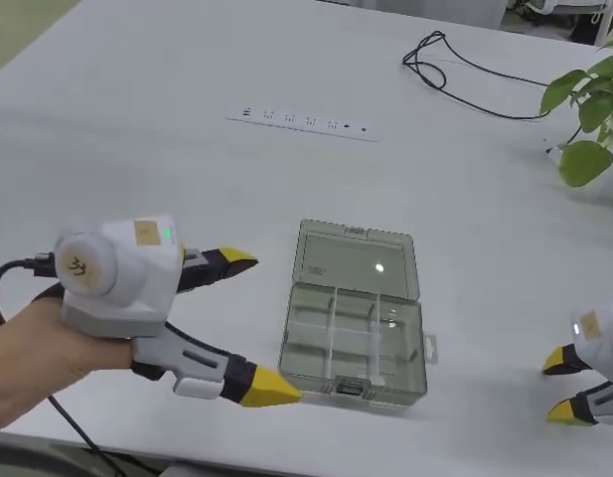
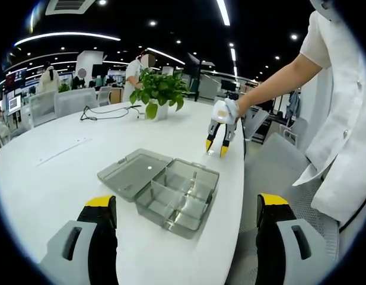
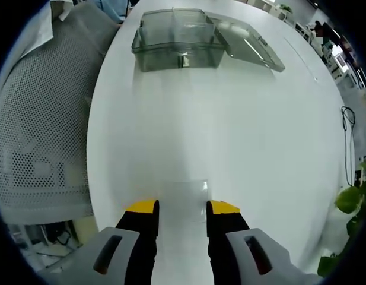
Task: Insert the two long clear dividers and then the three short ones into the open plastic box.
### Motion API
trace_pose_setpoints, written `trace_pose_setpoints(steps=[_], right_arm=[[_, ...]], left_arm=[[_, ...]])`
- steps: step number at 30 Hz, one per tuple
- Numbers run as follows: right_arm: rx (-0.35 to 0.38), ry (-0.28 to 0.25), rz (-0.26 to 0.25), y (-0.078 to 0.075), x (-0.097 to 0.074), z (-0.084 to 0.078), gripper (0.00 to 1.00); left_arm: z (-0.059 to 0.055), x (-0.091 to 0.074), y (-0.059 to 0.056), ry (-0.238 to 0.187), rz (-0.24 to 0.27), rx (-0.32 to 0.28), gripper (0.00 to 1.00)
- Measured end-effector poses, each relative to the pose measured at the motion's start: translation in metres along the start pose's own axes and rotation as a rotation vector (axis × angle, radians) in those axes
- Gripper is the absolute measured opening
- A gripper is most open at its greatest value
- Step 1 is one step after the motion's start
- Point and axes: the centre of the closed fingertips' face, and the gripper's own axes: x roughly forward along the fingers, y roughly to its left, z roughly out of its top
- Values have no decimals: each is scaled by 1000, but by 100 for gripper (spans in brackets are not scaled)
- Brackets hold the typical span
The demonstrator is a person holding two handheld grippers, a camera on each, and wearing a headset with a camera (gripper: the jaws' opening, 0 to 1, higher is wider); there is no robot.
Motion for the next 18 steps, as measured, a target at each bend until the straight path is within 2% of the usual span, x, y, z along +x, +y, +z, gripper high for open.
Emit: trace_pose_setpoints(steps=[8, 18], right_arm=[[27, -56, -47, -4, -16, 14, 33], [22, -136, -104, -7, -46, 53, 33]], left_arm=[[1, 1, 0, 1, -10, 8, 100], [10, 5, 0, -20, -22, 10, 100]])
